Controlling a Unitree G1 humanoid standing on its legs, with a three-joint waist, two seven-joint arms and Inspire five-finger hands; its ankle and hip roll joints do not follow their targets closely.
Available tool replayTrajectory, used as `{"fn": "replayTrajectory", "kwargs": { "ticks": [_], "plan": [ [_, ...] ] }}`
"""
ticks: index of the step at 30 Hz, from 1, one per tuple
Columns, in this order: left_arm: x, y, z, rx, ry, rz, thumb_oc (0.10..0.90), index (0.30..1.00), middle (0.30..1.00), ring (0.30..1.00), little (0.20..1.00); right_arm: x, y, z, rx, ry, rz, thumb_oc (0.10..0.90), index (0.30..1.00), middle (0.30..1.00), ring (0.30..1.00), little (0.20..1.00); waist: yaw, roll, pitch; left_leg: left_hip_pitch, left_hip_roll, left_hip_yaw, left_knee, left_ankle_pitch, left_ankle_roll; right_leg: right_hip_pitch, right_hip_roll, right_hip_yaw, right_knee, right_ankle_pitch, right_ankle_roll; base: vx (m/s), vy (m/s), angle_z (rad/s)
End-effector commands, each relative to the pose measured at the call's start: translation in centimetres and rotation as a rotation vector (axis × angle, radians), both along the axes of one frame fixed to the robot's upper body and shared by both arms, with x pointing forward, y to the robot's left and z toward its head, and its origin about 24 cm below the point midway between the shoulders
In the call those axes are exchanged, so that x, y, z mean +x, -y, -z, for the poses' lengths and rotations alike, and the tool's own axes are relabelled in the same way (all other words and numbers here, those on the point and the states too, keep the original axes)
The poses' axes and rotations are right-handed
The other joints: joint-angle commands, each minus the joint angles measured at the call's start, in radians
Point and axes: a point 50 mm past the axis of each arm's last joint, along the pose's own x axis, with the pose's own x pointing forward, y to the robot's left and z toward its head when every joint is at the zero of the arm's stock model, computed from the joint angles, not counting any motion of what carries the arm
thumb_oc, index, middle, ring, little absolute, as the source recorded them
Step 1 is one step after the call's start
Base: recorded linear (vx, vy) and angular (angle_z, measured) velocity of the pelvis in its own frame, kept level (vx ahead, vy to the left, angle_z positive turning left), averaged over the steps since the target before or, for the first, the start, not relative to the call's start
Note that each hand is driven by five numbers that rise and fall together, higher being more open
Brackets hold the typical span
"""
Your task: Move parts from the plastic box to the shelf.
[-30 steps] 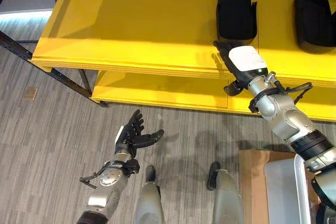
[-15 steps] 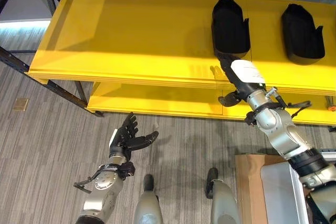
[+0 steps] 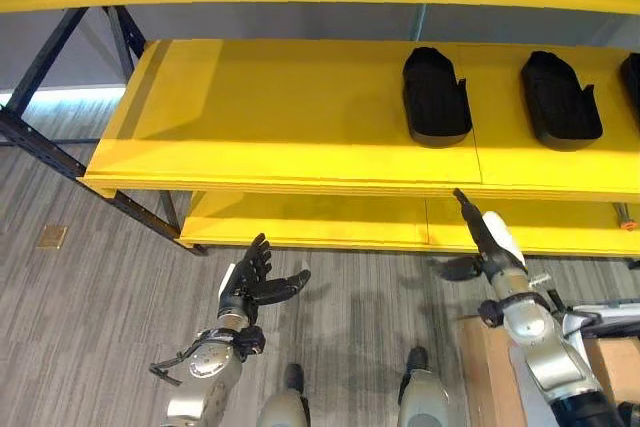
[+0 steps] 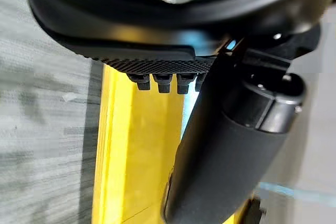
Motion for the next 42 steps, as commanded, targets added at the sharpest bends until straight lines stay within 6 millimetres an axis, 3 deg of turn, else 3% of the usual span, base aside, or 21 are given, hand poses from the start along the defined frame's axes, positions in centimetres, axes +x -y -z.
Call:
{"fn": "replayTrajectory", "kwargs": {
  "ticks": [1, 3, 7, 10, 13, 16, 18, 21, 26, 31, 36, 38, 40, 42],
  "plan": [
    [2.1, -1.4, -5.1, 0.14, 0.264, 0.014, 0.9, 1.0, 1.0, 1.0, 1.0, 0.5, -1.3, -3.4, 0.066, 0.203, -0.068, 0.9, 1.0, 1.0, 1.0, 1.0, -0.038, -0.053, -0.038, -0.001, -0.019, 0.029, 0.062, -0.122, 0.054, -0.007, -0.028, 0.074, -0.267, 0.348, 0.039, -0.06, 0.329, -0.35],
    [2.4, -1.2, -5.2, 0.145, 0.267, 0.015, 0.9, 1.0, 1.0, 1.0, 1.0, 0.3, -1.4, -3.1, 0.075, 0.193, -0.063, 0.9, 1.0, 1.0, 1.0, 1.0, -0.052, -0.036, -0.031, 0.024, 0.0, 0.065, 0.003, -0.089, 0.061, -0.028, -0.018, 0.011, -0.25, 0.347, 0.044, -0.09, 0.234, -0.62],
    [2.3, -0.9, -5.0, 0.151, 0.265, 0.011, 0.9, 1.0, 1.0, 1.0, 1.0, 0.2, -1.7, -3.5, 0.106, 0.225, -0.074, 0.9, 1.0, 1.0, 1.0, 1.0, -0.044, -0.001, -0.031, 0.062, 0.027, 0.151, -0.14, 0.01, 0.088, 0.007, 0.025, -0.096, -0.091, 0.169, 0.01, -0.17, 0.244, -0.91],
    [1.1, -0.6, -3.6, 0.058, 0.203, -0.018, 0.9, 1.0, 1.0, 1.0, 1.0, 0.3, -2.7, -3.3, 0.132, 0.228, -0.1, 0.9, 1.0, 1.0, 1.0, 1.0, -0.009, 0.014, -0.059, 0.088, 0.036, 0.22, -0.193, 0.018, 0.1, 0.097, 0.054, -0.107, 0.033, 0.051, -0.006, -0.08, 0.119, -1.3],
    [-0.2, -1.4, -2.8, 0.001, 0.162, -0.058, 0.9, 1.0, 1.0, 1.0, 1.0, 0.6, -3.3, -3.2, 0.167, 0.228, -0.108, 0.9, 1.0, 1.0, 1.0, 1.0, 0.019, 0.017, -0.087, 0.087, 0.053, 0.287, -0.208, 0.034, 0.1, 0.157, 0.045, -0.118, 0.042, 0.048, -0.007, -0.08, -0.046, -1.16],
    [-1.3, -2.7, -2.4, 0.003, 0.14, -0.099, 0.9, 1.0, 1.0, 1.0, 1.0, 0.6, -3.4, -3.2, 0.193, 0.229, -0.104, 0.9, 1.0, 1.0, 1.0, 1.0, 0.047, -0.006, -0.106, 0.081, 0.083, 0.338, -0.185, 0.038, 0.078, 0.214, 0.043, -0.147, -0.08, 0.072, 0.009, -0.03, -0.211, -0.94],
    [-2.1, -3.5, -1.6, 0.012, 0.106, -0.132, 0.9, 1.0, 1.0, 1.0, 1.0, 0.1, -3.2, -2.8, 0.208, 0.206, -0.103, 0.9, 1.0, 1.0, 1.0, 1.0, 0.052, -0.022, -0.116, 0.078, 0.119, 0.359, -0.143, 0.037, 0.054, 0.251, 0.083, -0.16, -0.18, 0.027, 0.009, 0.04, -0.261, -0.79],
    [-2.7, -3.8, -0.9, -0.044, 0.083, -0.186, 0.9, 1.0, 1.0, 1.0, 1.0, -0.8, -2.2, -2.5, 0.228, 0.199, -0.071, 0.9, 1.0, 1.0, 1.0, 1.0, 0.039, -0.021, -0.12, 0.084, 0.175, 0.388, -0.137, 0.076, 0.014, 0.258, 0.125, -0.152, -0.249, 0.029, 0.004, 0.01, -0.204, -0.6],
    [-3.6, -3.1, 0.2, -0.083, 0.035, -0.181, 0.9, 1.0, 1.0, 1.0, 1.0, -2.5, -0.6, -1.8, 0.279, 0.173, -0.004, 0.9, 1.0, 1.0, 1.0, 1.0, 0.006, -0.006, -0.145, 0.124, 0.212, 0.444, -0.223, 0.156, -0.03, 0.286, 0.186, -0.115, -0.364, 0.014, -0.008, -0.01, -0.134, -0.47],
    [-3.3, -2.2, 0.2, -0.097, 0.046, -0.148, 0.9, 1.0, 1.0, 1.0, 1.0, -3.2, 0.2, -1.9, 0.301, 0.194, 0.035, 0.9, 1.0, 1.0, 1.0, 1.0, -0.027, 0.004, -0.155, 0.162, 0.246, 0.49, -0.269, 0.202, -0.061, 0.276, 0.223, -0.066, -0.389, 0.0, -0.017, -0.03, -0.105, -0.5],
    [-2.8, -0.8, 0.5, -0.115, 0.041, -0.098, 0.9, 1.0, 1.0, 1.0, 1.0, -4.8, 1.6, -1.1, 0.378, 0.174, 0.113, 0.9, 1.0, 1.0, 1.0, 1.0, -0.074, 0.022, -0.154, 0.206, 0.309, 0.512, -0.291, 0.27, -0.099, 0.28, 0.286, -0.032, -0.346, -0.048, -0.063, 0.01, -0.16, -0.3],
    [-1.3, 1.2, -0.1, -0.212, 0.063, -0.066, 0.9, 1.0, 1.0, 1.0, 1.0, -5.8, 2.1, -0.6, 0.417, 0.173, 0.171, 0.9, 1.0, 1.0, 1.0, 1.0, -0.105, 0.022, -0.147, 0.194, 0.369, 0.498, -0.283, 0.345, -0.135, 0.281, 0.357, -0.01, -0.302, -0.102, -0.113, 0.0, -0.441, -0.17],
    [-0.5, 1.9, -0.4, -0.232, 0.08, -0.056, 0.9, 1.0, 1.0, 1.0, 1.0, -6.3, 2.4, -0.5, 0.408, 0.172, 0.192, 0.9, 1.0, 1.0, 1.0, 1.0, -0.107, 0.016, -0.135, 0.174, 0.408, 0.482, -0.225, 0.379, -0.152, 0.294, 0.382, -0.011, -0.295, -0.117, -0.14, -0.01, -0.373, 0.01],
    [-0.1, 2.4, -0.7, -0.239, 0.094, -0.041, 0.9, 1.0, 1.0, 1.0, 1.0, -6.4, 2.7, -0.6, 0.405, 0.179, 0.203, 0.9, 1.0, 1.0, 1.0, 1.0, -0.103, 0.008, -0.119, 0.158, 0.408, 0.443, -0.159, 0.363, -0.146, 0.299, 0.392, -0.007, -0.289, -0.12, -0.154, -0.03, -0.189, 0.02]
  ]
}}
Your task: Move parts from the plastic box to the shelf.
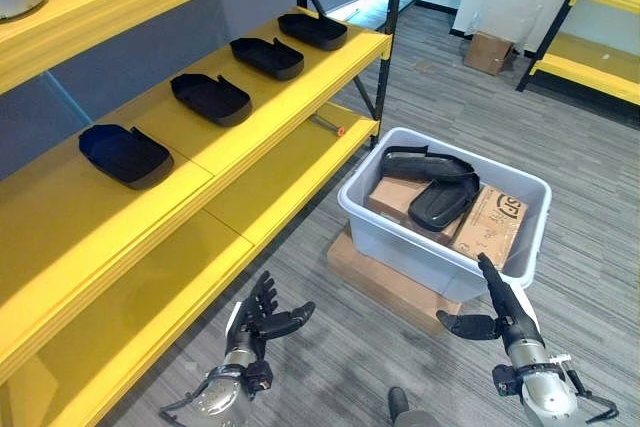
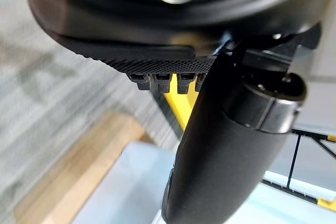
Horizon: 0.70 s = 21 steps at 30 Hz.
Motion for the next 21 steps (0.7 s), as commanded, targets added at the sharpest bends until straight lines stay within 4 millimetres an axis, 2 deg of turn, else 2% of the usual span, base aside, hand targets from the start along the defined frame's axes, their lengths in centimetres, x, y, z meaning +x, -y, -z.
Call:
{"fn": "replayTrajectory", "kwargs": {
  "ticks": [1, 2, 3, 4, 6, 8, 11, 12, 13, 14, 17, 21],
  "plan": [
    [4.1, 0.1, -5.1, -0.02, 0.282, -0.008, 0.9, 1.0, 1.0, 1.0, 1.0, 1.7, 1.3, -5.7, -0.046, 0.315, 0.037, 0.9, 1.0, 1.0, 1.0, 1.0, 0.003, -0.062, 0.032, -0.093, 0.086, -0.149, 0.22, 0.045, -0.101, 0.081, 0.072, -0.039, -0.044, -0.073, -0.062, -0.04, -0.094, -0.15],
    [4.2, 0.1, -5.1, -0.011, 0.285, -0.008, 0.9, 1.0, 1.0, 1.0, 1.0, 1.7, 1.4, -5.6, -0.05, 0.31, 0.04, 0.9, 1.0, 1.0, 1.0, 1.0, 0.011, -0.069, 0.038, -0.11, 0.046, -0.22, 0.271, 0.004, -0.075, 0.077, 0.068, -0.028, -0.036, -0.073, -0.065, -0.1, -0.108, -0.4],
    [4.1, 0.0, -5.2, -0.005, 0.287, -0.009, 0.9, 1.0, 1.0, 1.0, 1.0, 1.9, 1.3, -5.5, -0.045, 0.309, 0.036, 0.9, 1.0, 1.0, 1.0, 1.0, 0.022, -0.075, 0.041, -0.138, -0.024, -0.301, 0.289, -0.037, -0.022, 0.059, 0.066, -0.003, -0.032, -0.056, -0.068, -0.06, -0.051, -0.56],
    [4.0, 0.0, -5.2, -0.004, 0.288, -0.01, 0.9, 1.0, 1.0, 1.0, 1.0, 1.9, 1.2, -5.1, -0.03, 0.294, 0.034, 0.9, 1.0, 1.0, 1.0, 1.0, 0.036, -0.077, 0.038, -0.153, -0.088, -0.378, 0.266, -0.085, 0.003, 0.055, 0.067, 0.029, -0.03, -0.055, -0.066, -0.01, -0.014, -0.76],
    [3.4, -0.5, -5.0, 0.01, 0.283, -0.024, 0.9, 1.0, 1.0, 1.0, 1.0, 2.0, 1.1, -4.5, -0.034, 0.259, 0.016, 0.9, 1.0, 1.0, 1.0, 1.0, 0.057, -0.079, 0.036, -0.195, -0.167, -0.484, 0.206, -0.12, 0.028, 0.064, 0.069, 0.071, -0.034, -0.052, -0.063, 0.13, 0.011, -0.79],
    [2.8, -1.4, -4.7, 0.023, 0.273, -0.065, 0.9, 1.0, 1.0, 1.0, 1.0, 2.2, 0.9, -4.2, -0.046, 0.24, -0.013, 0.9, 1.0, 1.0, 1.0, 1.0, 0.088, -0.073, 0.047, -0.244, -0.239, -0.602, 0.148, -0.08, 0.026, 0.072, 0.089, 0.117, -0.033, -0.048, -0.063, 0.15, 0.033, -0.57],
    [2.1, -2.5, -4.3, 0.057, 0.253, -0.108, 0.9, 1.0, 1.0, 1.0, 1.0, 2.7, 0.5, -3.7, -0.048, 0.215, -0.046, 0.9, 1.0, 1.0, 1.0, 1.0, 0.126, -0.065, 0.067, -0.341, -0.286, -0.707, 0.049, -0.008, 0.015, 0.087, 0.12, 0.187, -0.029, -0.051, -0.068, 0.18, 0.035, -0.9],
    [1.7, -3.4, -4.2, 0.092, 0.247, -0.132, 0.9, 1.0, 1.0, 1.0, 1.0, 3.0, 0.2, -3.7, -0.05, 0.211, -0.072, 0.9, 1.0, 1.0, 1.0, 1.0, 0.147, -0.056, 0.077, -0.366, -0.305, -0.775, 0.004, 0.014, 0.006, 0.097, 0.148, 0.249, -0.023, -0.059, -0.073, 0.17, 0.046, -0.78],
    [1.7, -3.4, -4.2, 0.092, 0.247, -0.132, 0.9, 1.0, 1.0, 1.0, 1.0, 3.1, 0.2, -3.7, -0.05, 0.211, -0.072, 0.9, 1.0, 1.0, 1.0, 1.0, 0.149, -0.057, 0.078, -0.362, -0.304, -0.772, 0.002, 0.015, 0.007, 0.098, 0.147, 0.252, -0.022, -0.06, -0.073, 0.17, 0.077, -1.17],
    [1.7, -3.7, -4.3, 0.108, 0.25, -0.14, 0.9, 1.0, 1.0, 1.0, 1.0, 3.4, 0.0, -3.8, -0.051, 0.213, -0.091, 0.9, 1.0, 1.0, 1.0, 1.0, 0.157, -0.053, 0.08, -0.366, -0.308, -0.789, 0.0, 0.021, 0.005, 0.102, 0.157, 0.286, -0.016, -0.067, -0.073, 0.1, 0.081, -1.45],
    [1.4, -3.8, -4.0, 0.104, 0.237, -0.144, 0.9, 1.0, 1.0, 1.0, 1.0, 3.6, -0.5, -3.7, -0.054, 0.199, -0.133, 0.9, 1.0, 1.0, 1.0, 1.0, 0.156, -0.034, 0.064, -0.321, -0.28, -0.778, -0.023, 0.058, 0.002, 0.114, 0.176, 0.353, -0.015, -0.083, -0.066, 0.16, 0.181, -1.75],
    [1.8, -3.3, -4.1, 0.089, 0.246, -0.134, 0.9, 1.0, 1.0, 1.0, 1.0, 3.3, -0.3, -3.5, -0.029, 0.192, -0.105, 0.9, 1.0, 1.0, 1.0, 1.0, 0.139, -0.036, 0.03, -0.292, -0.277, -0.696, 0.017, 0.019, 0.016, 0.13, 0.122, 0.368, -0.024, -0.093, -0.046, 0.2, 0.216, -0.59]
  ]
}}
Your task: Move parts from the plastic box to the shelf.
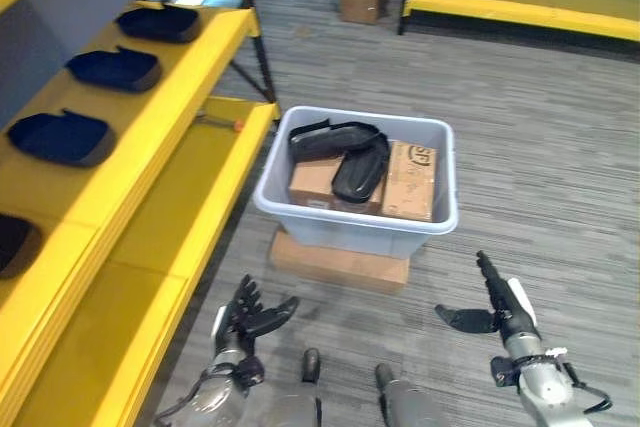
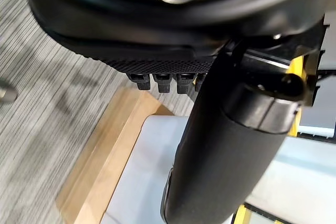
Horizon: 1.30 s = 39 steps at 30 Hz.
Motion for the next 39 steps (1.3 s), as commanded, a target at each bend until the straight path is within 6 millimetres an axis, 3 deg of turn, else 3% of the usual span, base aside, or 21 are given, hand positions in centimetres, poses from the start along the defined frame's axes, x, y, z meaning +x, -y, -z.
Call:
{"fn": "replayTrajectory", "kwargs": {
  "ticks": [1, 4, 11, 19, 21, 24, 25, 27, 28, 29, 30, 31, 32, 33, 34, 35, 36, 39],
  "plan": [
    [2.7, 0.6, -4.2, 0.034, 0.264, 0.043, 0.9, 1.0, 1.0, 1.0, 1.0, 2.0, 0.1, -4.1, -0.035, 0.219, -0.049, 0.9, 1.0, 1.0, 1.0, 1.0, -0.02, -0.011, -0.101, -0.099, 0.043, -0.028, -0.058, 0.134, -0.04, 0.199, 0.002, -0.002, -0.25, 0.061, 0.031, 0.2, 0.185, -0.27],
    [2.5, 0.3, -4.0, 0.023, 0.256, 0.007, 0.9, 1.0, 1.0, 1.0, 1.0, 2.5, -0.7, -4.0, -0.015, 0.221, -0.059, 0.9, 1.0, 1.0, 1.0, 1.0, -0.013, -0.018, -0.122, -0.077, 0.028, 0.004, -0.049, 0.098, -0.007, 0.202, -0.034, 0.021, -0.248, 0.066, 0.061, 0.18, 0.181, -0.48],
    [2.3, -0.3, -3.8, 0.025, 0.233, -0.019, 0.9, 1.0, 1.0, 1.0, 1.0, 3.5, -1.2, -4.5, -0.006, 0.245, -0.073, 0.9, 1.0, 1.0, 1.0, 1.0, -0.001, -0.041, -0.146, -0.08, 0.003, 0.053, 0.019, 0.022, 0.026, 0.2, -0.088, 0.022, -0.242, 0.078, 0.099, 0.12, 0.105, -0.12],
    [2.7, -0.7, -4.3, 0.049, 0.242, -0.019, 0.9, 1.0, 1.0, 1.0, 1.0, 4.1, -1.8, -4.9, 0.003, 0.265, -0.094, 0.9, 1.0, 1.0, 1.0, 1.0, 0.005, -0.057, -0.157, -0.073, -0.025, 0.06, 0.033, -0.025, 0.054, 0.167, -0.11, 0.007, -0.18, 0.115, 0.134, 0.08, 0.098, -0.04],
    [2.7, -0.8, -4.2, 0.059, 0.236, -0.013, 0.9, 1.0, 1.0, 1.0, 1.0, 4.1, -1.9, -5.1, 0.005, 0.272, -0.098, 0.9, 1.0, 1.0, 1.0, 1.0, 0.002, -0.06, -0.153, -0.065, -0.031, 0.055, 0.033, -0.035, 0.061, 0.154, -0.106, 0.002, -0.139, 0.135, 0.14, 0.07, 0.076, -0.02],
    [2.9, -0.8, -4.3, 0.074, 0.23, 0.002, 0.9, 1.0, 1.0, 1.0, 1.0, 4.1, -2.3, -5.2, 0.018, 0.284, -0.107, 0.9, 1.0, 1.0, 1.0, 1.0, -0.007, -0.058, -0.133, -0.033, -0.037, 0.038, 0.019, -0.048, 0.072, 0.073, -0.077, -0.018, 0.022, 0.219, 0.161, 0.01, 0.052, -0.04],
    [3.0, -0.9, -4.5, 0.09, 0.235, 0.006, 0.9, 1.0, 1.0, 1.0, 1.0, 4.3, -2.6, -5.4, 0.015, 0.294, -0.118, 0.9, 1.0, 1.0, 1.0, 1.0, -0.015, -0.055, -0.105, -0.014, -0.033, 0.044, 0.017, -0.056, 0.076, 0.013, -0.062, -0.048, 0.119, 0.262, 0.172, -0.05, 0.076, -0.19],
    [3.3, -0.8, -4.9, 0.104, 0.248, 0.021, 0.9, 1.0, 1.0, 1.0, 1.0, 4.5, -3.0, -5.7, 0.021, 0.306, -0.134, 0.9, 1.0, 1.0, 1.0, 1.0, -0.026, -0.032, -0.069, 0.01, -0.01, 0.045, 0.008, -0.057, 0.076, -0.069, -0.025, -0.108, 0.22, 0.251, 0.169, 0.0, 0.126, -0.17],
    [3.3, -0.8, -4.8, 0.113, 0.243, 0.024, 0.9, 1.0, 1.0, 1.0, 1.0, 4.4, -3.1, -5.6, 0.023, 0.307, -0.133, 0.9, 1.0, 1.0, 1.0, 1.0, -0.024, -0.025, -0.059, 0.028, -0.006, 0.056, 0.004, -0.065, 0.079, -0.104, -0.056, -0.169, 0.242, 0.246, 0.15, 0.1, 0.128, -0.17],
    [3.2, -0.9, -4.9, 0.119, 0.246, 0.026, 0.9, 1.0, 1.0, 1.0, 1.0, 4.3, -3.2, -5.6, 0.025, 0.305, -0.131, 0.9, 1.0, 1.0, 1.0, 1.0, -0.027, -0.021, -0.054, 0.045, -0.005, 0.065, -0.004, -0.071, 0.082, -0.125, -0.087, -0.212, 0.234, 0.238, 0.136, 0.09, 0.08, -0.18],
    [3.2, -0.9, -4.9, 0.119, 0.245, 0.026, 0.9, 1.0, 1.0, 1.0, 1.0, 4.3, -3.2, -5.6, 0.025, 0.304, -0.131, 0.9, 1.0, 1.0, 1.0, 1.0, -0.029, -0.022, -0.053, 0.047, -0.006, 0.062, -0.005, -0.071, 0.082, -0.122, -0.088, -0.214, 0.235, 0.236, 0.136, 0.14, 0.03, -0.22],
    [3.1, -1.0, -4.9, 0.112, 0.247, 0.019, 0.9, 1.0, 1.0, 1.0, 1.0, 4.3, -3.2, -5.5, 0.025, 0.303, -0.13, 0.9, 1.0, 1.0, 1.0, 1.0, -0.029, -0.02, -0.046, 0.068, -0.002, 0.075, -0.016, -0.083, 0.076, -0.143, -0.124, -0.265, 0.141, 0.209, 0.124, 0.12, -0.007, -0.2],
    [3.0, -0.9, -4.8, 0.097, 0.247, 0.011, 0.9, 1.0, 1.0, 1.0, 1.0, 4.5, -3.3, -5.6, 0.025, 0.309, -0.135, 0.9, 1.0, 1.0, 1.0, 1.0, -0.034, -0.027, -0.039, 0.082, -0.011, 0.079, -0.026, -0.089, 0.073, -0.175, -0.121, -0.273, 0.044, 0.207, 0.122, 0.13, -0.005, -0.29],
    [3.0, -0.9, -4.8, 0.096, 0.247, 0.011, 0.9, 1.0, 1.0, 1.0, 1.0, 4.5, -3.3, -5.6, 0.025, 0.309, -0.135, 0.9, 1.0, 1.0, 1.0, 1.0, -0.035, -0.024, -0.036, 0.088, -0.008, 0.077, -0.027, -0.092, 0.073, -0.166, -0.119, -0.275, 0.038, 0.207, 0.122, 0.12, -0.049, -0.33],
    [3.0, -0.9, -4.5, 0.069, 0.244, 0.003, 0.9, 1.0, 1.0, 1.0, 1.0, 4.5, -3.2, -5.7, 0.017, 0.308, -0.142, 0.9, 1.0, 1.0, 1.0, 1.0, -0.038, -0.041, -0.026, 0.103, -0.027, 0.079, -0.027, -0.103, 0.065, -0.161, -0.13, -0.285, -0.102, 0.23, 0.127, 0.09, -0.036, -0.25],
    [3.0, -0.9, -4.5, 0.069, 0.244, 0.003, 0.9, 1.0, 1.0, 1.0, 1.0, 4.5, -3.2, -5.7, 0.017, 0.308, -0.142, 0.9, 1.0, 1.0, 1.0, 1.0, -0.039, -0.039, -0.022, 0.108, -0.025, 0.077, -0.028, -0.104, 0.065, -0.152, -0.129, -0.288, -0.11, 0.233, 0.127, 0.15, -0.1, -0.25],
    [2.9, -1.1, -4.8, 0.082, 0.257, -0.006, 0.9, 1.0, 1.0, 1.0, 1.0, 4.7, -3.5, -5.7, 0.004, 0.308, -0.163, 0.9, 1.0, 1.0, 1.0, 1.0, -0.032, -0.048, -0.014, 0.123, -0.024, 0.088, -0.033, -0.119, 0.059, -0.171, -0.169, -0.331, -0.218, 0.282, 0.139, 0.11, -0.101, -0.14],
    [2.8, -0.9, -4.6, 0.085, 0.252, 0.004, 0.9, 1.0, 1.0, 1.0, 1.0, 4.5, -3.4, -5.7, -0.009, 0.298, -0.18, 0.9, 1.0, 1.0, 1.0, 1.0, -0.037, -0.065, -0.018, 0.141, -0.031, 0.084, -0.024, -0.137, 0.044, -0.151, -0.181, -0.313, -0.26, 0.318, 0.146, 0.14, -0.129, -0.03]
  ]
}}
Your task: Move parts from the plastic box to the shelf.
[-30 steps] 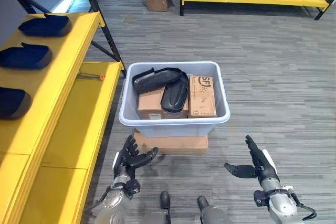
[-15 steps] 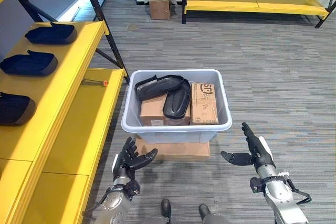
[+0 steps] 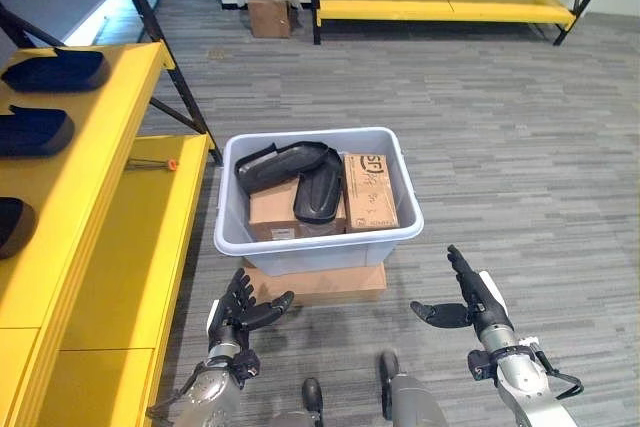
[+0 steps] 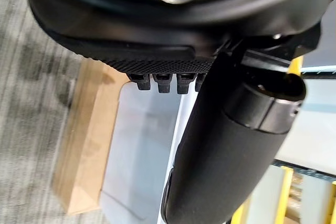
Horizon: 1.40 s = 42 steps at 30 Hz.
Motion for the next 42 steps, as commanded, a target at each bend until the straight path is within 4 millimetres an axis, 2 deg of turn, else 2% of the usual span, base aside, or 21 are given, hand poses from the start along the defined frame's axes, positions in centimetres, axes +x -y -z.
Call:
{"fn": "replayTrajectory", "kwargs": {
  "ticks": [1, 3, 4, 9, 18, 24, 27, 30, 31, 32, 34, 35, 36, 39, 40, 41, 42],
  "plan": [
    [2.0, -0.5, -4.3, 0.064, 0.244, 0.022, 0.9, 1.0, 1.0, 1.0, 1.0, 2.5, 0.1, -5.3, -0.038, 0.266, -0.054, 0.9, 1.0, 1.0, 1.0, 1.0, -0.014, -0.026, -0.009, 0.05, -0.003, -0.101, 0.043, -0.101, -0.049, 0.07, 0.018, 0.018, 0.0, 0.147, 0.022, 0.16, -0.13, 0.42],
    [1.8, -0.1, -4.1, 0.044, 0.241, 0.024, 0.9, 1.0, 1.0, 1.0, 1.0, 2.3, 0.4, -5.3, -0.048, 0.265, -0.055, 0.9, 1.0, 1.0, 1.0, 1.0, -0.015, -0.025, -0.031, 0.067, 0.013, -0.111, 0.034, -0.104, -0.06, 0.084, 0.023, -0.004, 0.003, 0.146, 0.017, 0.22, -0.18, 0.5],
    [1.4, 0.1, -3.7, 0.03, 0.227, 0.023, 0.9, 1.0, 1.0, 1.0, 1.0, 2.1, 0.7, -5.6, -0.057, 0.27, -0.05, 0.9, 1.0, 1.0, 1.0, 1.0, -0.017, -0.017, -0.052, 0.089, 0.033, -0.116, 0.018, -0.106, -0.068, 0.106, 0.027, -0.029, 0.001, 0.134, 0.011, 0.2, -0.154, 0.32],
    [1.0, 0.4, -3.3, 0.011, 0.204, 0.039, 0.9, 1.0, 1.0, 1.0, 1.0, 2.0, 1.1, -5.8, -0.068, 0.275, -0.049, 0.9, 1.0, 1.0, 1.0, 1.0, -0.023, 0.008, -0.08, 0.113, 0.069, -0.131, -0.019, -0.093, -0.089, 0.128, 0.039, -0.052, 0.018, 0.089, -0.003, 0.15, -0.132, 0.09],
    [0.9, 0.6, -3.2, 0.001, 0.201, 0.045, 0.9, 1.0, 1.0, 1.0, 1.0, 2.1, 1.4, -6.2, -0.083, 0.287, -0.046, 0.9, 1.0, 1.0, 1.0, 1.0, -0.025, 0.044, -0.087, 0.13, 0.121, -0.143, -0.061, -0.058, -0.119, 0.104, 0.067, -0.064, 0.079, 0.023, -0.026, 0.06, -0.082, 0.1],
    [1.0, 0.7, -3.3, -0.013, 0.202, 0.037, 0.9, 1.0, 1.0, 1.0, 1.0, 2.2, 1.5, -6.7, -0.091, 0.309, -0.047, 0.9, 1.0, 1.0, 1.0, 1.0, -0.027, 0.061, -0.09, 0.121, 0.155, -0.143, -0.038, -0.039, -0.14, 0.105, 0.094, -0.059, 0.091, -0.009, -0.046, 0.05, -0.115, 0.09],
    [1.1, 0.6, -3.5, 0.004, 0.215, 0.035, 0.9, 1.0, 1.0, 1.0, 1.0, 2.6, 1.2, -7.7, -0.098, 0.355, -0.068, 0.9, 1.0, 1.0, 1.0, 1.0, -0.021, 0.072, -0.075, 0.063, 0.161, -0.161, 0.101, 0.024, -0.167, 0.131, 0.113, -0.053, 0.079, -0.029, -0.076, 0.03, -0.171, 0.05],
    [1.4, 0.8, -3.9, -0.004, 0.235, 0.04, 0.9, 1.0, 1.0, 1.0, 1.0, 2.8, 1.4, -8.2, -0.115, 0.376, -0.076, 0.9, 1.0, 1.0, 1.0, 1.0, 0.0, 0.064, -0.032, -0.056, 0.113, -0.192, 0.322, 0.119, -0.187, 0.164, 0.099, -0.052, 0.065, -0.039, -0.107, -0.02, -0.137, 0.16],
    [1.5, 0.8, -3.9, -0.002, 0.239, 0.043, 0.9, 1.0, 1.0, 1.0, 1.0, 2.9, 1.3, -8.4, -0.114, 0.384, -0.077, 0.9, 1.0, 1.0, 1.0, 1.0, 0.004, 0.056, -0.016, -0.093, 0.095, -0.203, 0.388, 0.138, -0.19, 0.165, 0.09, -0.053, 0.066, -0.041, -0.114, -0.04, -0.103, 0.07],
    [1.5, 0.8, -4.0, 0.0, 0.242, 0.043, 0.9, 1.0, 1.0, 1.0, 1.0, 2.9, 1.3, -8.4, -0.119, 0.385, -0.079, 0.9, 1.0, 1.0, 1.0, 1.0, 0.005, 0.054, -0.011, -0.117, 0.095, -0.206, 0.396, 0.135, -0.182, 0.161, 0.084, -0.055, 0.068, -0.046, -0.117, -0.01, -0.068, 0.03],
    [1.5, 0.6, -4.1, 0.006, 0.243, 0.042, 0.9, 1.0, 1.0, 1.0, 1.0, 2.8, 1.4, -8.3, -0.123, 0.38, -0.07, 0.9, 1.0, 1.0, 1.0, 1.0, 0.0, 0.056, -0.01, -0.139, 0.158, -0.172, 0.309, 0.138, -0.172, 0.164, 0.073, -0.051, 0.063, -0.055, -0.108, 0.07, 0.033, 0.13],
    [1.5, 0.6, -4.0, 0.004, 0.239, 0.041, 0.9, 1.0, 1.0, 1.0, 1.0, 2.8, 1.4, -8.2, -0.121, 0.376, -0.065, 0.9, 1.0, 1.0, 1.0, 1.0, -0.002, 0.062, -0.016, -0.131, 0.195, -0.161, 0.218, 0.135, -0.172, 0.169, 0.072, -0.047, 0.057, -0.063, -0.098, 0.21, 0.2, 0.16],
    [1.8, 0.5, -4.2, 0.031, 0.244, 0.032, 0.9, 1.0, 1.0, 1.0, 1.0, 2.7, 1.6, -8.0, -0.126, 0.376, -0.041, 0.9, 1.0, 1.0, 1.0, 1.0, 0.006, 0.077, -0.017, -0.141, 0.262, -0.159, 0.015, 0.18, -0.186, 0.174, 0.067, -0.029, 0.056, -0.076, -0.074, 0.18, 0.176, 0.11],
    [1.8, 0.5, -4.1, 0.031, 0.242, 0.027, 0.9, 1.0, 1.0, 1.0, 1.0, 2.6, 1.7, -7.8, -0.124, 0.369, -0.03, 0.9, 1.0, 1.0, 1.0, 1.0, 0.006, 0.083, -0.018, -0.131, 0.279, -0.146, -0.045, 0.211, -0.199, 0.172, 0.068, -0.021, 0.063, -0.084, -0.07, 0.11, 0.131, 0.14],
    [2.1, 0.7, -3.9, 0.035, 0.237, 0.016, 0.9, 1.0, 1.0, 1.0, 1.0, 2.2, 2.1, -7.1, -0.107, 0.341, 0.008, 0.9, 1.0, 1.0, 1.0, 1.0, -0.006, 0.1, -0.022, -0.186, 0.305, -0.093, -0.102, 0.25, -0.228, 0.188, 0.055, -0.026, 0.057, -0.091, -0.056, 0.15, 0.192, 0.1],
    [2.2, 0.8, -3.9, 0.037, 0.234, 0.017, 0.9, 1.0, 1.0, 1.0, 1.0, 2.1, 2.1, -6.9, -0.106, 0.333, 0.016, 0.9, 1.0, 1.0, 1.0, 1.0, -0.004, 0.107, -0.022, -0.194, 0.306, -0.082, -0.102, 0.262, -0.234, 0.2, 0.055, -0.025, 0.055, -0.091, -0.054, 0.26, 0.35, -0.03],
    [2.1, 0.6, -3.8, 0.034, 0.236, 0.006, 0.9, 1.0, 1.0, 1.0, 1.0, 2.0, 1.9, -6.6, -0.103, 0.319, 0.011, 0.9, 1.0, 1.0, 1.0, 1.0, -0.003, 0.124, -0.027, -0.158, 0.308, -0.083, -0.102, 0.244, -0.232, 0.221, 0.056, -0.001, 0.051, -0.098, -0.048, 0.16, 0.212, -0.19]
  ]
}}
